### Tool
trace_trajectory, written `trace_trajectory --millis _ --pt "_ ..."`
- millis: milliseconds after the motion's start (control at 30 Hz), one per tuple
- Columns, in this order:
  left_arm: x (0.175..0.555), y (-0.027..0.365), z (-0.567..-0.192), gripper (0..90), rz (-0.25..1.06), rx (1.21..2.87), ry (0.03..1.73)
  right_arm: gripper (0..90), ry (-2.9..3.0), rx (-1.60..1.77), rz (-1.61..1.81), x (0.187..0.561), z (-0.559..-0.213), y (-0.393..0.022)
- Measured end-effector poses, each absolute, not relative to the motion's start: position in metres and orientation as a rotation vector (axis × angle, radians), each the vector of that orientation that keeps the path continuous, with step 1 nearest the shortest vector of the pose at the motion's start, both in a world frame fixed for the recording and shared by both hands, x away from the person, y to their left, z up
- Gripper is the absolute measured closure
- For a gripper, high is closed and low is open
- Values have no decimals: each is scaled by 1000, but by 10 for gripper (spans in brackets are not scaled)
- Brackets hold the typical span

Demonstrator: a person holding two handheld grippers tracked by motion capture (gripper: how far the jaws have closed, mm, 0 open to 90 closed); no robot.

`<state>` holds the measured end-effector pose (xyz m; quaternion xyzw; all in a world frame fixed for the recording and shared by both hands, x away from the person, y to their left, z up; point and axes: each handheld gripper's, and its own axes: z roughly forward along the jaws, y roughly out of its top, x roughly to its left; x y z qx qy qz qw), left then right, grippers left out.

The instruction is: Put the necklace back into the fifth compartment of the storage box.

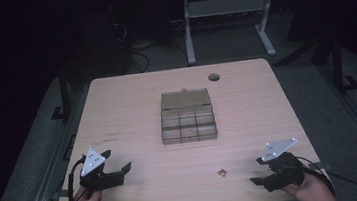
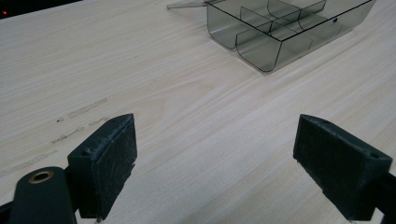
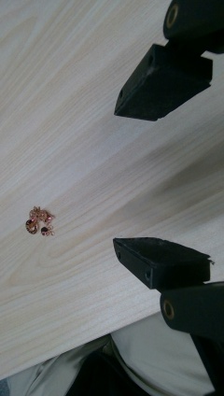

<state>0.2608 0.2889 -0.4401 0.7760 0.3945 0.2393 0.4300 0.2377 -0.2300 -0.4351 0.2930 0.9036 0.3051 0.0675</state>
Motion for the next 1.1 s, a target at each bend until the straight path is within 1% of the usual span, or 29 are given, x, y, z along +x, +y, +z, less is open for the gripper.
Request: trace_trajectory --millis 767,1100 --pt "260 289 -440 130 603 1935 983 297 2760 819 914 242 -432 -212" --pt "260 292 -439 130 604 1924 1000 304 2810 773 875 251 -432 -192"
